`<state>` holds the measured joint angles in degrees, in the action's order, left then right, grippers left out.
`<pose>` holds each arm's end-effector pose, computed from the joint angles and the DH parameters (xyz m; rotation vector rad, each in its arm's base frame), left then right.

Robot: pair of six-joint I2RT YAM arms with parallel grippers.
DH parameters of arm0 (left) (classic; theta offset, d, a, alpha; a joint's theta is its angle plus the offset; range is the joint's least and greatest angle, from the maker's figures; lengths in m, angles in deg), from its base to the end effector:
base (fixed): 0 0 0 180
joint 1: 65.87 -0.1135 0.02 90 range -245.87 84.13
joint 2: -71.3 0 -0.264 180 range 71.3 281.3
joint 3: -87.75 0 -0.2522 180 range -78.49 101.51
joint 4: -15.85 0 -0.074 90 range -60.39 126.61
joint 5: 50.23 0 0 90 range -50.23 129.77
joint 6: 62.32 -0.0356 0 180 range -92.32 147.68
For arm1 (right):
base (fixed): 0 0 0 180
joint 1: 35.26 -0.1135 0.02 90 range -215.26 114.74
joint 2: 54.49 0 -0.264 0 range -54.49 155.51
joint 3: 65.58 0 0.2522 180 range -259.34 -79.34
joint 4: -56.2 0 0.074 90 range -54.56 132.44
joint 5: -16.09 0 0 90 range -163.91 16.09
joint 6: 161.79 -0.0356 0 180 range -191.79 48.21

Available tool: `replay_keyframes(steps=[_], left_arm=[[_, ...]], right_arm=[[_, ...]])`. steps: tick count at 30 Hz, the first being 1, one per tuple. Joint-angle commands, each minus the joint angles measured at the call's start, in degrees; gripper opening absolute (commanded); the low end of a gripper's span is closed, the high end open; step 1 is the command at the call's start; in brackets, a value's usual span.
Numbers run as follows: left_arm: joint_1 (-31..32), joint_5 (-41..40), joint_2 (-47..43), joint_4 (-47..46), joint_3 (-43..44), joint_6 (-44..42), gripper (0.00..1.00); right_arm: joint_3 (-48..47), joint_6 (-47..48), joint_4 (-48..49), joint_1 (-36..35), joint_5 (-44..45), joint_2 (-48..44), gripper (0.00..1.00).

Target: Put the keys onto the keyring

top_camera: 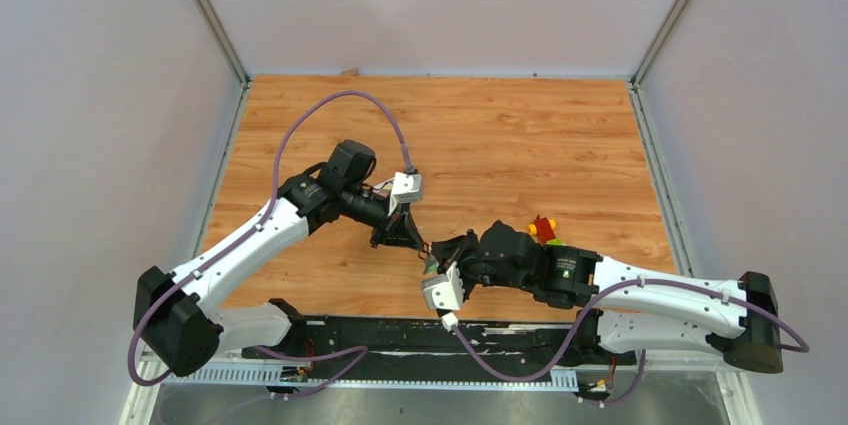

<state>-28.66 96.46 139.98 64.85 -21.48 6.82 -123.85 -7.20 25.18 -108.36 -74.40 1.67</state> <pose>0.1731 -0.1688 0.3003 1.4913 1.7120 -1.3104 0.0639 0.2115 0.2891 -1.9388 0.7446 0.0998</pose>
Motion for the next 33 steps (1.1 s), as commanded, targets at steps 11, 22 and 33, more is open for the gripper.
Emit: replay_keyframes(steps=[11,22,33], left_arm=[[0.6,1.0,-1.0,-3.1,-0.3,-0.4,0.0],[0.6,1.5,-1.3,-3.0,-0.8,-0.9,0.0],[0.6,1.3,-2.7,-1.3,-0.7,-3.0,0.0]], right_arm=[[-0.9,0.1,4.1,-0.9,0.1,-0.2,0.0],[-0.6,0.7,4.5,-0.9,0.4,0.1,0.0],[0.4,2.7,2.4,1.0,2.8,-1.1,0.0]])
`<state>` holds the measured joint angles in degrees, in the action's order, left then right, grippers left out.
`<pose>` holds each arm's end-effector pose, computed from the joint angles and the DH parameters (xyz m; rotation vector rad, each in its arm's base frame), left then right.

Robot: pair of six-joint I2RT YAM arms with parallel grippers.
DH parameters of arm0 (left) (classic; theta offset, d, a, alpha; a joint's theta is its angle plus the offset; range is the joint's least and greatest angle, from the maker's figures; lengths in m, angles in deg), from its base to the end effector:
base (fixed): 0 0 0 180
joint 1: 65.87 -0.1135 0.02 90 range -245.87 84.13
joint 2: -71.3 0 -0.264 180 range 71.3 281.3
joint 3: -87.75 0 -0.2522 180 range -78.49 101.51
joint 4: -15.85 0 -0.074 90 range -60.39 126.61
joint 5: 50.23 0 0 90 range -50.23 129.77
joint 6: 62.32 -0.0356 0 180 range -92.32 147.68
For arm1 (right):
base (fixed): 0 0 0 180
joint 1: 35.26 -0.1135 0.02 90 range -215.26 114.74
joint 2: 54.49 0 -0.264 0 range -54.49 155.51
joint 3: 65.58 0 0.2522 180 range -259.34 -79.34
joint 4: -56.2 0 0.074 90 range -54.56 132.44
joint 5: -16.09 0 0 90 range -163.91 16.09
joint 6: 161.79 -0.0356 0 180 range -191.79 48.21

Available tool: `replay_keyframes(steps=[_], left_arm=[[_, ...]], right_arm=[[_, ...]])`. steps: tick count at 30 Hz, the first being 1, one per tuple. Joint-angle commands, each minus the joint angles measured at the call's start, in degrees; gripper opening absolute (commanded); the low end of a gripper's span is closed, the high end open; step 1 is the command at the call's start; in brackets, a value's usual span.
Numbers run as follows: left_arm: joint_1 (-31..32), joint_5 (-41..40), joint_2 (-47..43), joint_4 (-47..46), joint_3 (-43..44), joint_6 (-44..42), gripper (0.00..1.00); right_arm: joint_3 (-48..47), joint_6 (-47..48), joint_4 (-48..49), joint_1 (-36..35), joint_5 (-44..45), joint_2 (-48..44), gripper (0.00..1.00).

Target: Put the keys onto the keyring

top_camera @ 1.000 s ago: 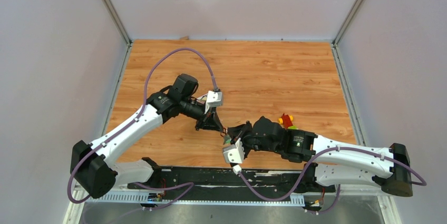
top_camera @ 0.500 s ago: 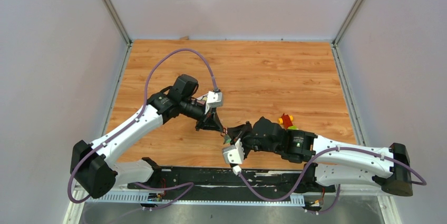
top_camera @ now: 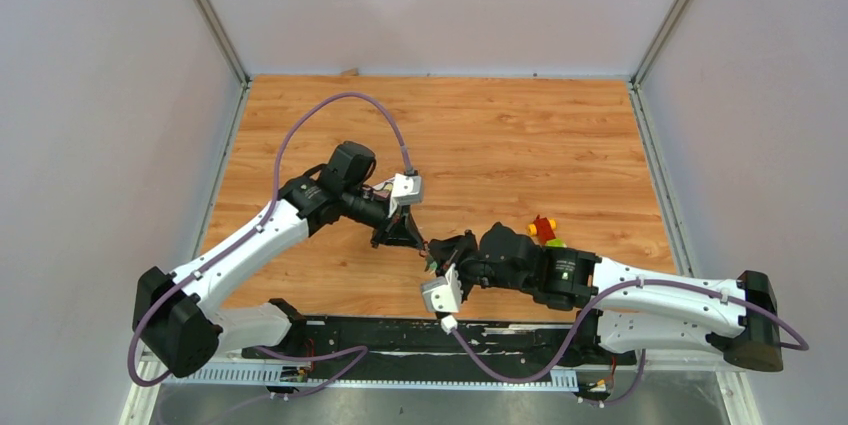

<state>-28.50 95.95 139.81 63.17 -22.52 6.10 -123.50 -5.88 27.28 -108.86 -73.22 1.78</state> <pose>0.1732 -0.1695 0.2969 1.5005 1.6892 -1.2900 0.0634 0.2137 0.2901 -1.9184 0.7155 0.0714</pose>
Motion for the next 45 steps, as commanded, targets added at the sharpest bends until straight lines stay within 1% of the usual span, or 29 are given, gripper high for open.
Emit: replay_keyframes(steps=[1,2,7,10,12,15,19,28,35,45], left_arm=[[0.4,1.4,-2.7,0.9,0.5,-3.0,0.0],[0.5,0.9,-3.0,2.3,0.8,-4.3,0.0],[0.5,-3.4,-2.8,9.8,4.3,-11.8,0.0],[0.5,-5.2,-2.2,13.1,6.6,-15.0,0.0],[0.4,-4.4,-1.7,14.4,8.1,-15.5,0.0],[0.6,-1.9,-0.7,14.0,9.2,-13.5,0.0],[1.1,1.3,0.6,10.9,9.1,-9.6,0.0],[2.5,3.3,2.3,4.8,9.0,-3.5,0.0],[3.0,3.3,3.6,4.4,9.8,-2.9,0.0],[3.0,2.9,2.3,3.1,8.6,-2.7,0.0]], right_arm=[[0.0,1.4,-0.5,2.1,1.0,-1.8,0.0],[-0.1,1.3,-1.6,2.8,0.3,-2.5,0.0],[-2.8,-0.9,-8.0,7.2,-9.0,-5.4,0.0],[-3.4,-2.7,-8.6,9.1,-13.0,-6.6,0.0],[-2.6,-3.1,-7.6,9.4,-14.0,-6.9,0.0],[-1.4,-3.0,-5.7,9.4,-14.0,-6.6,0.0],[-1.6,-3.1,-4.2,9.4,-14.2,-6.1,0.0],[-1.3,-3.2,-2.1,9.2,-14.3,-6.0,0.0],[-0.9,-3.0,-1.9,8.8,-14.4,-6.1,0.0],[0.3,-1.8,-3.2,8.6,-15.0,-6.7,0.0]])
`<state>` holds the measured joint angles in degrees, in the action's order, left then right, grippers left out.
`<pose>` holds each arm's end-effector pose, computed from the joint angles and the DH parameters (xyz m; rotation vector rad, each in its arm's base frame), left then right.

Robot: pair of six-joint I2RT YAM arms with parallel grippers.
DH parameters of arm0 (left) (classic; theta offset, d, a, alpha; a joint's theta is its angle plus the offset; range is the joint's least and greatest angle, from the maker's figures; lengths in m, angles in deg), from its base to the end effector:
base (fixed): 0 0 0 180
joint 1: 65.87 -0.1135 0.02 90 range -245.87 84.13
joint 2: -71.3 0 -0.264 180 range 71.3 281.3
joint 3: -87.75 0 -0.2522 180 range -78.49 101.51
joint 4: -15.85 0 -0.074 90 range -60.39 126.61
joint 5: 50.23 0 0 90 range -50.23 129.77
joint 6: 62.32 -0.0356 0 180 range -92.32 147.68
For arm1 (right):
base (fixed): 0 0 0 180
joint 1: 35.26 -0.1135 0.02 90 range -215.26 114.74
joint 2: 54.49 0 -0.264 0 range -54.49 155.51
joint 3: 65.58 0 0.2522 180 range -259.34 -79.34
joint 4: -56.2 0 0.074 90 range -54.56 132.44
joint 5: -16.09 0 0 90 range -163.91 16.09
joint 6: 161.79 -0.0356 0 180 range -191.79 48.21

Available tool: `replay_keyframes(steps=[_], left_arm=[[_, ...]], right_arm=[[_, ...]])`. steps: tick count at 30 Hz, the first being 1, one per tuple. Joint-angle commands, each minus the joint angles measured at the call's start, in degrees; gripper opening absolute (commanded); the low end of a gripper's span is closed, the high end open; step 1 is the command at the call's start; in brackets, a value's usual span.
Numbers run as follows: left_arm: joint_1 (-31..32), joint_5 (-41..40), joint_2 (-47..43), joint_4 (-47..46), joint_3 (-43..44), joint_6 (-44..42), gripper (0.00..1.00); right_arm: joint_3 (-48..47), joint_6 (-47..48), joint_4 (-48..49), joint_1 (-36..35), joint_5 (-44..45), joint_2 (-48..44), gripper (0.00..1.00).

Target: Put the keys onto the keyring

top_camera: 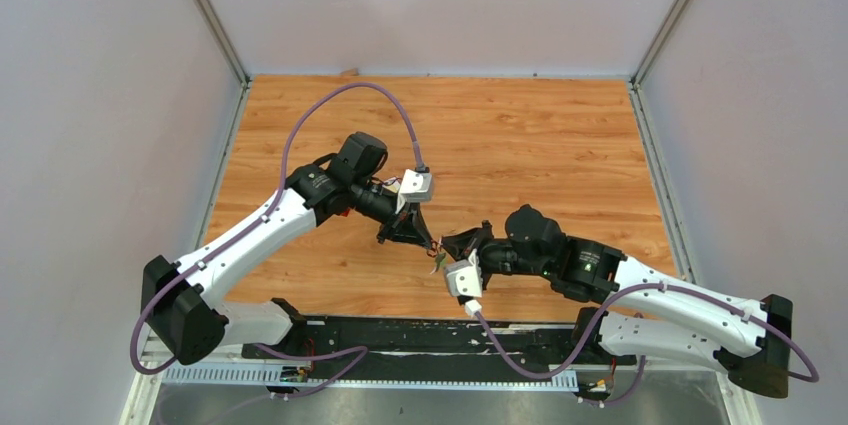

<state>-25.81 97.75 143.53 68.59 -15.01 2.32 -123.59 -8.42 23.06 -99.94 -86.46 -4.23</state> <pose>0.1743 -0.1860 0.3182 1.5966 1.6078 -1.3271 0.0783 0.1835 0.3039 -1.8640 0.7530 0.2350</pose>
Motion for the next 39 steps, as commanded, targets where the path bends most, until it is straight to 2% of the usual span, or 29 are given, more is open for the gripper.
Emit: replay_keyframes(steps=[1,39], left_arm=[[0.3,1.1,-1.6,-2.4,0.9,1.0,0.0],[0.3,1.5,-1.2,-4.3,-1.1,2.7,0.0]], right_arm=[[0.4,0.7,0.8,-0.3,-1.8,-0.7,0.0],[0.3,-0.1,3.4,-3.0,-0.4,0.9,0.0]])
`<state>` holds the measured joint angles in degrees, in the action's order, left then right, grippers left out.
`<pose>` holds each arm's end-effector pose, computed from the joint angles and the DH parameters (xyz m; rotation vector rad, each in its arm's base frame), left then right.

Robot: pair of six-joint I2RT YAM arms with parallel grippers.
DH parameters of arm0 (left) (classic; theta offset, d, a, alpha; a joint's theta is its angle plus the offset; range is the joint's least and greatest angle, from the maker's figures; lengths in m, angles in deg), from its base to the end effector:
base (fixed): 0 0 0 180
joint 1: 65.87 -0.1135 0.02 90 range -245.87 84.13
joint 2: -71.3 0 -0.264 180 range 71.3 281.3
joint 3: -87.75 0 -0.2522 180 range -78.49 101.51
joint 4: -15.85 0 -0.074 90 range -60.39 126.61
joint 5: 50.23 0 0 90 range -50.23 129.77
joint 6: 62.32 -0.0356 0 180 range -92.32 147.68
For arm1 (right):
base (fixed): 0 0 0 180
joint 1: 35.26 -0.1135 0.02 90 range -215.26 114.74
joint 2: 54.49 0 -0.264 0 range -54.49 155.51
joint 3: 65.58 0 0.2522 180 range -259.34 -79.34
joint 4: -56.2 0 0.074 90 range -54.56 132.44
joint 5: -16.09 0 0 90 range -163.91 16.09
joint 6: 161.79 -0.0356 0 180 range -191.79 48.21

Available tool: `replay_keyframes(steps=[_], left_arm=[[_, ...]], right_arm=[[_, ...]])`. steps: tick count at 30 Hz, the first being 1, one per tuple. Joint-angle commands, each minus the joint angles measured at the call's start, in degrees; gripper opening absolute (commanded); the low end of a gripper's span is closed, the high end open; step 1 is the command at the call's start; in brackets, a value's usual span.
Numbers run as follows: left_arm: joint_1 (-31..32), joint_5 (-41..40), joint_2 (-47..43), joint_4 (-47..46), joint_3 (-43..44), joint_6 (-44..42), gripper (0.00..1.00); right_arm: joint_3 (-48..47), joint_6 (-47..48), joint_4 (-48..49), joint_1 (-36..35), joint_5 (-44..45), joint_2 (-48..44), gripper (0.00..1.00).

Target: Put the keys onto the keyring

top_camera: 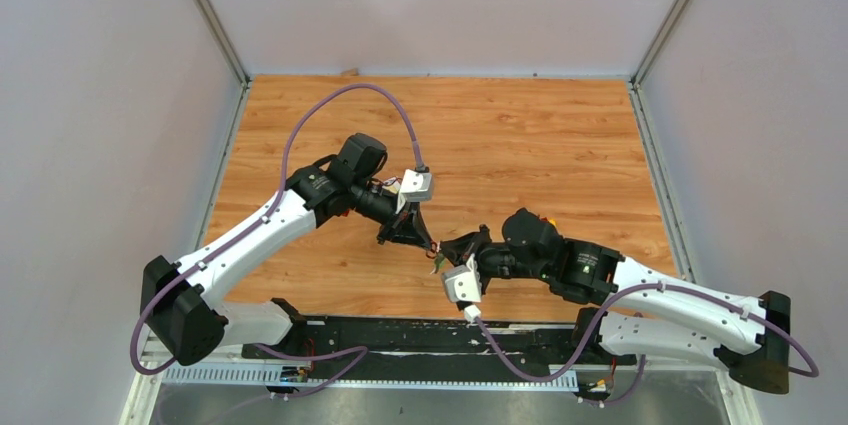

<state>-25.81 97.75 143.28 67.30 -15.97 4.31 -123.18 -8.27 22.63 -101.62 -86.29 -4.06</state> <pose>0.1742 -0.1859 0.3154 1.5750 1.6320 -1.3412 0.0730 0.1858 0.3001 -1.8916 0.7342 0.2506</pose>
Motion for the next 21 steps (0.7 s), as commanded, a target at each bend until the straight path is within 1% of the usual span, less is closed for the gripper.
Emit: replay_keyframes(steps=[1,10,21], left_arm=[[0.3,1.6,-1.0,-3.1,-0.1,0.8,0.0],[0.3,2.4,-1.5,-3.8,-1.4,1.2,0.0],[0.3,2.6,-1.4,-3.9,-1.5,1.2,0.0]], right_arm=[[-0.1,-0.2,4.1,-1.6,-0.3,0.9,0.0],[0.3,-0.2,6.6,-2.6,3.1,1.0,0.0],[0.8,-0.3,7.8,-2.9,4.3,0.9,0.0]])
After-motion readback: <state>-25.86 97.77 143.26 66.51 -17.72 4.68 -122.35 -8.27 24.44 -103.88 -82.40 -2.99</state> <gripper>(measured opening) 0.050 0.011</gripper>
